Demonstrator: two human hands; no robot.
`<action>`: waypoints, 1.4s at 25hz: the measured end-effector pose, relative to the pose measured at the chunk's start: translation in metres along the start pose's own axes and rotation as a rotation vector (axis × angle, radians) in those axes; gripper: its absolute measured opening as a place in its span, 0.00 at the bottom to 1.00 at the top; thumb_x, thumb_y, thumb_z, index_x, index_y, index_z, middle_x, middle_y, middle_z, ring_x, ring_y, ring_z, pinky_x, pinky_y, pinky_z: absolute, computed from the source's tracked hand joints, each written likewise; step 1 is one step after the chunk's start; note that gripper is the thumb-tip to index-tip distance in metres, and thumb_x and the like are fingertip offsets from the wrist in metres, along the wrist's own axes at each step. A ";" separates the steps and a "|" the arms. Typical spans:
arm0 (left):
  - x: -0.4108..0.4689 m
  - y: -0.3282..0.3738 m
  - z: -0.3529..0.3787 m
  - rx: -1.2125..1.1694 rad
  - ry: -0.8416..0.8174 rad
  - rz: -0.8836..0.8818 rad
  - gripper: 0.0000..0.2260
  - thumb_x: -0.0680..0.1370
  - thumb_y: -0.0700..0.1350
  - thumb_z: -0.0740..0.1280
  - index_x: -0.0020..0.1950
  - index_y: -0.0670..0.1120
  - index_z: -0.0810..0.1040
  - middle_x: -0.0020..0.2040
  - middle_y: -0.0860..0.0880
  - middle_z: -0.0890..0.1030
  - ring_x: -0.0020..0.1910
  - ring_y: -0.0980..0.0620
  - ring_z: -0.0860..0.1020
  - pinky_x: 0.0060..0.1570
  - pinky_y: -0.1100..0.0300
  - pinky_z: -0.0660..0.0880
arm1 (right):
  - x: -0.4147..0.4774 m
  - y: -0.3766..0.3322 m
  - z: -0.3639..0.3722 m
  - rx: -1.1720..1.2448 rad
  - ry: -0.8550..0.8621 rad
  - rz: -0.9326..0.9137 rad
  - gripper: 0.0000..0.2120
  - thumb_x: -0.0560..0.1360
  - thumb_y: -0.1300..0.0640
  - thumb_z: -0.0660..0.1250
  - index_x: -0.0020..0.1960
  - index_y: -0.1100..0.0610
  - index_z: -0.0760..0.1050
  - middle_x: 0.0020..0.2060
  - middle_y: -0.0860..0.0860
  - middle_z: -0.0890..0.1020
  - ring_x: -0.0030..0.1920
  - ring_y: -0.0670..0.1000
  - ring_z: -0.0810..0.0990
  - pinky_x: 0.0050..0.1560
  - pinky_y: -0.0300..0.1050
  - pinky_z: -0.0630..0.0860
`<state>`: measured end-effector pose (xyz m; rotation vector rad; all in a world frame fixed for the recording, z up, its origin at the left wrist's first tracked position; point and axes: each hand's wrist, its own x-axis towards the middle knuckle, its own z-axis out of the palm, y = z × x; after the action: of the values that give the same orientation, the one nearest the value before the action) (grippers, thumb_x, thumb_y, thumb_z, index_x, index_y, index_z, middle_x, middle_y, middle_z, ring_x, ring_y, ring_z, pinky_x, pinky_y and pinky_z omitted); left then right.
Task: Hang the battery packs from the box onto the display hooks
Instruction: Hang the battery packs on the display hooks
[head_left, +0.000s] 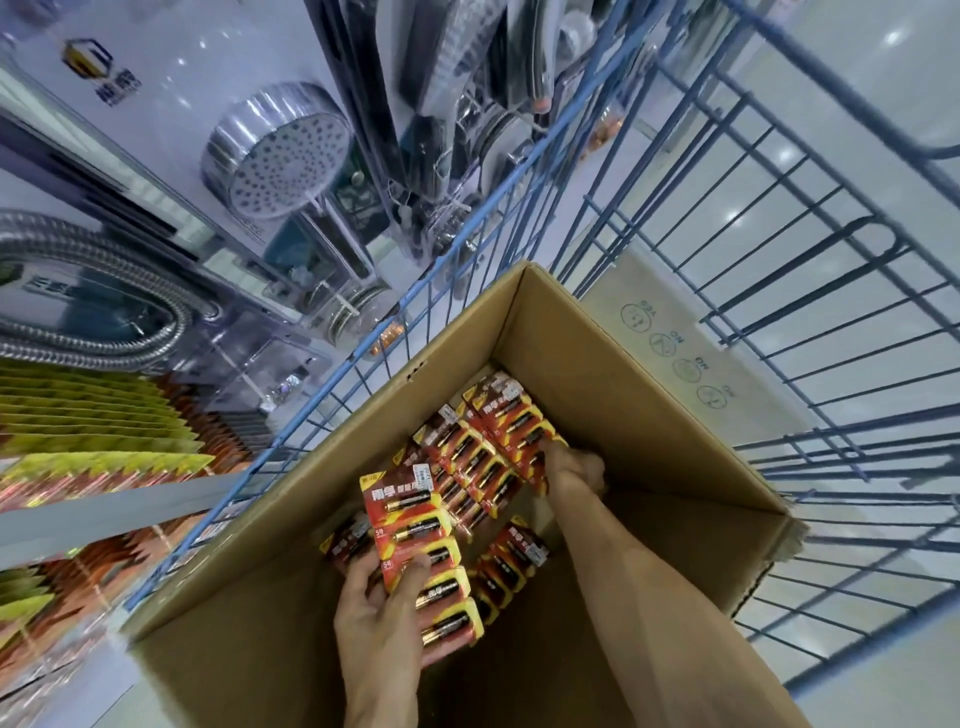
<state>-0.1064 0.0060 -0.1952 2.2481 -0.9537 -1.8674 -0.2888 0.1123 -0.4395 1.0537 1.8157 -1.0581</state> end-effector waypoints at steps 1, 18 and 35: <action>-0.008 0.001 -0.005 0.001 -0.008 0.020 0.14 0.78 0.39 0.74 0.60 0.52 0.79 0.49 0.45 0.86 0.42 0.38 0.86 0.38 0.35 0.83 | -0.039 -0.013 -0.008 -0.004 -0.030 0.021 0.38 0.59 0.43 0.79 0.64 0.60 0.77 0.62 0.61 0.82 0.57 0.62 0.84 0.54 0.57 0.84; -0.143 0.040 -0.174 -0.220 -0.309 0.450 0.17 0.77 0.44 0.73 0.66 0.52 0.80 0.53 0.46 0.88 0.48 0.42 0.88 0.44 0.48 0.84 | -0.367 -0.002 -0.110 -0.080 -0.625 -0.442 0.18 0.77 0.64 0.68 0.66 0.54 0.76 0.55 0.59 0.86 0.51 0.60 0.87 0.49 0.55 0.83; -0.208 -0.040 -0.627 -0.807 -0.016 0.801 0.07 0.82 0.45 0.67 0.59 0.51 0.83 0.51 0.45 0.88 0.44 0.46 0.88 0.38 0.52 0.83 | -0.732 0.265 0.047 -0.247 -1.304 -0.741 0.18 0.82 0.51 0.61 0.65 0.63 0.76 0.44 0.57 0.85 0.38 0.55 0.85 0.37 0.49 0.82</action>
<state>0.4651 -0.0641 0.1314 1.1450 -0.7304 -1.4837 0.2263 -0.0444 0.1242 -0.5271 1.0970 -1.3756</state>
